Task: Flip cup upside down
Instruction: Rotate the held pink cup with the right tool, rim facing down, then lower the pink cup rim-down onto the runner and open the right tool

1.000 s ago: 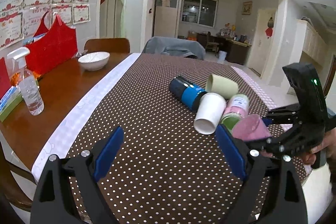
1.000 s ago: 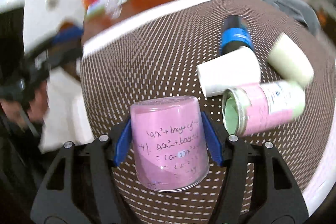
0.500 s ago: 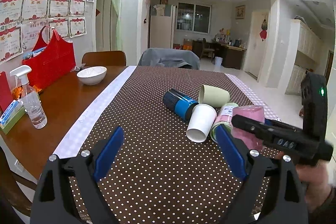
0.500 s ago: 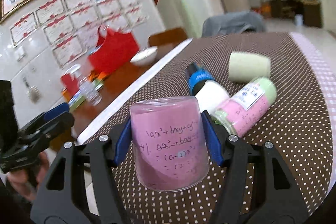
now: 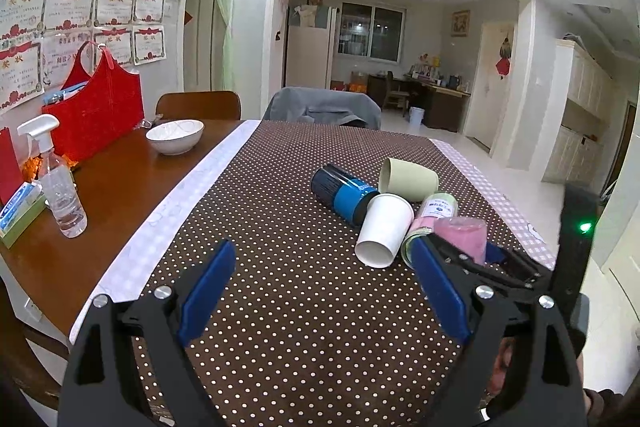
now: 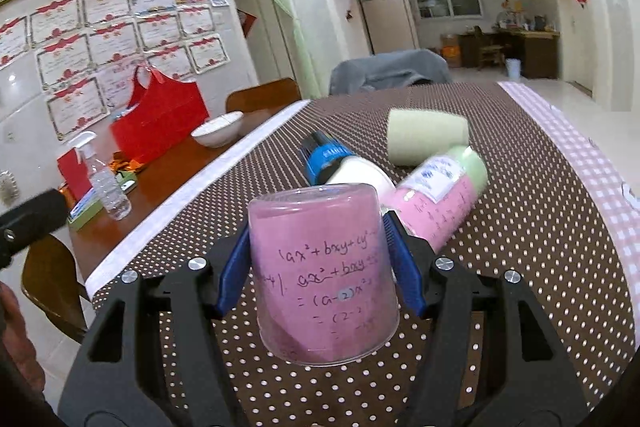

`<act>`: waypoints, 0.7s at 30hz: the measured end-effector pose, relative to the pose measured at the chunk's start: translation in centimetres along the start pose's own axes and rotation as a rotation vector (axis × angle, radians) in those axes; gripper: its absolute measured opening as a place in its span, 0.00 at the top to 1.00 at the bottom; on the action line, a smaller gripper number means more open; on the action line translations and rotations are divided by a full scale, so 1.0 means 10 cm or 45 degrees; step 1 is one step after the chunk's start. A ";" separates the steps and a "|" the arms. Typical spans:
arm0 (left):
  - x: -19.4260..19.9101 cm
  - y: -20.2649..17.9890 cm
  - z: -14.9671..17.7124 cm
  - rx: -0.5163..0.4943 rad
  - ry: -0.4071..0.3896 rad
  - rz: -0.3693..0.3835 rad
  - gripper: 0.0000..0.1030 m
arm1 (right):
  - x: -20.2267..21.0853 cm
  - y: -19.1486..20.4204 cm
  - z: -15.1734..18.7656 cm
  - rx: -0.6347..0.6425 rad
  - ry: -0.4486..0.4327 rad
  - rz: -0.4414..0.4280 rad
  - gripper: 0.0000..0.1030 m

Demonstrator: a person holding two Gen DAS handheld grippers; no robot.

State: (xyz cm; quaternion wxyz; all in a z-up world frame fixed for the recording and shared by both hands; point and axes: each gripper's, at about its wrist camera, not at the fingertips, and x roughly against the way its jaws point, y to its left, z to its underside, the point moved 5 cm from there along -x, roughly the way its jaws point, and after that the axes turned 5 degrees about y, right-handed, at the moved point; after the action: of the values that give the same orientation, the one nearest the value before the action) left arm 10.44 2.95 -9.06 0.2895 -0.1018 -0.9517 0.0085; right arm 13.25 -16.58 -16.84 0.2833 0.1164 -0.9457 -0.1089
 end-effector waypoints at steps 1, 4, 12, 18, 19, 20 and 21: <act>0.00 0.00 0.00 0.000 0.002 0.000 0.15 | -0.03 -0.01 0.02 -0.005 0.016 0.006 0.40; -0.03 0.01 0.02 0.003 0.007 -0.003 0.15 | -0.14 -0.04 0.08 -0.023 0.075 0.028 0.40; -0.03 0.03 0.02 0.004 0.009 -0.006 0.15 | -0.29 -0.03 0.17 -0.052 0.157 0.043 0.40; -0.03 0.04 0.01 -0.001 0.006 -0.005 0.15 | -0.29 0.00 0.18 -0.032 0.151 0.054 0.40; -0.03 0.03 0.01 -0.001 0.005 -0.004 0.15 | -0.29 0.00 0.18 -0.027 0.152 0.056 0.40; -0.03 0.03 0.01 -0.001 0.005 -0.005 0.15 | -0.29 0.00 0.19 -0.025 0.154 0.057 0.40; -0.03 0.03 0.01 -0.002 0.005 -0.005 0.15 | -0.29 0.00 0.20 -0.026 0.155 0.057 0.39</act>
State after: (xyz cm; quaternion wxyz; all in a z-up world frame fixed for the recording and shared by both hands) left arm 10.64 3.20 -9.36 0.2915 -0.1000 -0.9513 0.0070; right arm 14.54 -15.46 -19.93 0.3439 0.0988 -0.9279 -0.1048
